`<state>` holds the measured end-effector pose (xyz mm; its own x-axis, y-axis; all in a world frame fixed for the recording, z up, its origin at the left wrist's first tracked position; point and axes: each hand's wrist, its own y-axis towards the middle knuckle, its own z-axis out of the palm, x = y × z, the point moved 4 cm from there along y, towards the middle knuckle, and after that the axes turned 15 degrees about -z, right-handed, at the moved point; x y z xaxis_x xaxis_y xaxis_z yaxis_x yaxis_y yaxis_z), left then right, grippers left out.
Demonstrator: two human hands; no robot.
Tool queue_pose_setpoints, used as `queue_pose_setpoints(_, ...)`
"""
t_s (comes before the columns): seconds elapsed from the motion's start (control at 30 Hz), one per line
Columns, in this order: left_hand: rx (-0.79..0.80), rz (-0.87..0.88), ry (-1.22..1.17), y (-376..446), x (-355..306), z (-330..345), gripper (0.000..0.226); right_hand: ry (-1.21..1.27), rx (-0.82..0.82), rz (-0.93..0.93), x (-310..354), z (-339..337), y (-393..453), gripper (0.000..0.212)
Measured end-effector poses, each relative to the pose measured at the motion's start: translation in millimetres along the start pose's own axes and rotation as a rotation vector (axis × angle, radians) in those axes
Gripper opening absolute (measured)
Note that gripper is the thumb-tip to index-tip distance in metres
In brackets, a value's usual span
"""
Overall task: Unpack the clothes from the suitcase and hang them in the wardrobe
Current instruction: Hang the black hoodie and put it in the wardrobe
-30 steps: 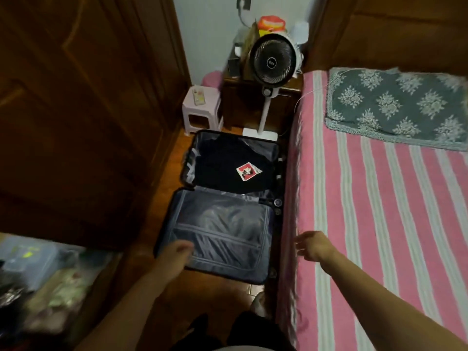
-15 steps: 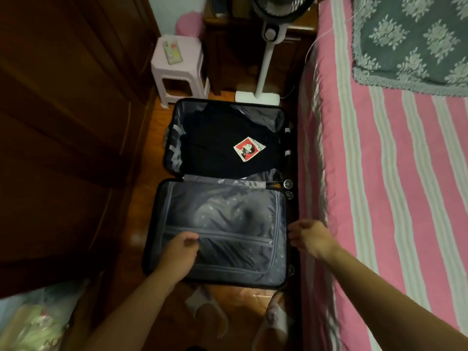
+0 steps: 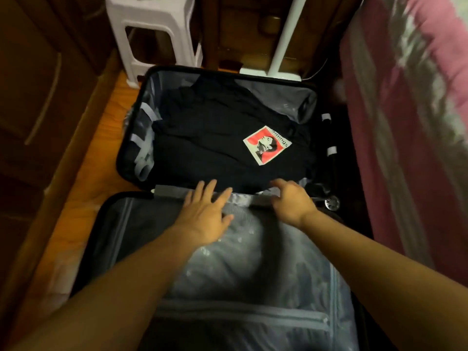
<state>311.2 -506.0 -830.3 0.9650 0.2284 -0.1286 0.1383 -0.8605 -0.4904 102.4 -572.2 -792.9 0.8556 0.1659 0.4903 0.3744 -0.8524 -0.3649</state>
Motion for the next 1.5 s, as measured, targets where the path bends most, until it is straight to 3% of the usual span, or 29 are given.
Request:
queue_pose_setpoints(0.17, -0.146, 0.226, 0.220, 26.0, 18.4, 86.7, 0.071, 0.070, 0.012, 0.144, -50.0, 47.5, 62.4, 0.056)
queue_pose_setpoints(0.3, -0.226, 0.276, 0.258, 37.9, 19.6, 78.4, 0.069, 0.297, 0.037, 0.191, -59.5, 60.2, 109.2, 0.070)
queue_pose_setpoints(0.43, -0.210, 0.270, 0.191, 22.4, 19.8, 64.2, 0.068, 0.479, 0.035, 0.222, -48.0, 57.2, 115.7, 0.048)
queue_pose_setpoints(0.53, -0.064, 0.199, 0.134, 24.3, 19.3, 47.3, 0.068, 0.610, -0.049, 0.327, -48.0, 47.2, 100.2, 0.040)
queue_pose_setpoints(0.63, -0.100, 0.199, 0.106, 30.6, 15.4, 40.2, 0.074, 0.767, -0.120, 0.398, -54.5, 48.3, 100.6, 0.014)
queue_pose_setpoints(0.77, -0.167, 0.273, 0.182, 33.9, 21.1, 49.2, 0.078, 0.909, -0.349, 0.391, -66.2, 53.0, 104.6, 0.015)
queue_pose_setpoints(0.87, -0.075, 0.268, 0.319, 37.5, 17.9, 41.1, 0.080, 1.095, -0.632, 0.310, -67.5, 44.5, 89.4, 0.029)
queue_pose_setpoints(1.0, 0.160, 0.166, 0.262, 19.2, -2.7, 14.5, 0.071, 1.407, -0.770, 0.310, -36.0, 7.8, 28.6, 0.031)
queue_pose_setpoints(1.1, -0.051, 0.096, -0.279, -30.5, -35.9, -23.4, 0.059, 1.626, -0.708, 0.377, 5.2, -15.5, -38.6, 0.032)
queue_pose_setpoints(1.17, -0.127, 0.018, -0.515, -75.5, -55.4, -47.1, 0.073, 1.747, -0.653, 0.375, 36.3, -31.9, -92.8, 0.031)
queue_pose_setpoints(1.23, -0.117, -0.039, -0.523, -121.3, -69.7, -64.9, 0.081, 1.835, -0.599, 0.364, 68.3, -50.8, -152.5, 0.031)
queue_pose_setpoints(1.37, -0.200, 0.027, -0.350, -224.7, -82.8, -119.3, 0.024, 1.884, -0.443, 0.452, 121.2, -88.1, -274.5, 0.031)
queue_pose_setpoints(1.43, -0.070, 0.043, -0.372, -287.2, -91.8, -152.4, 0.012, 1.866, -0.425, 0.548, 138.9, -112.7, -330.7, 0.030)
queue_pose_setpoints(1.5, 0.144, 0.074, -0.377, -355.1, -105.3, -180.2, 0.028, 1.858, -0.453, 0.662, 149.8, -140.7, -377.5, 0.028)
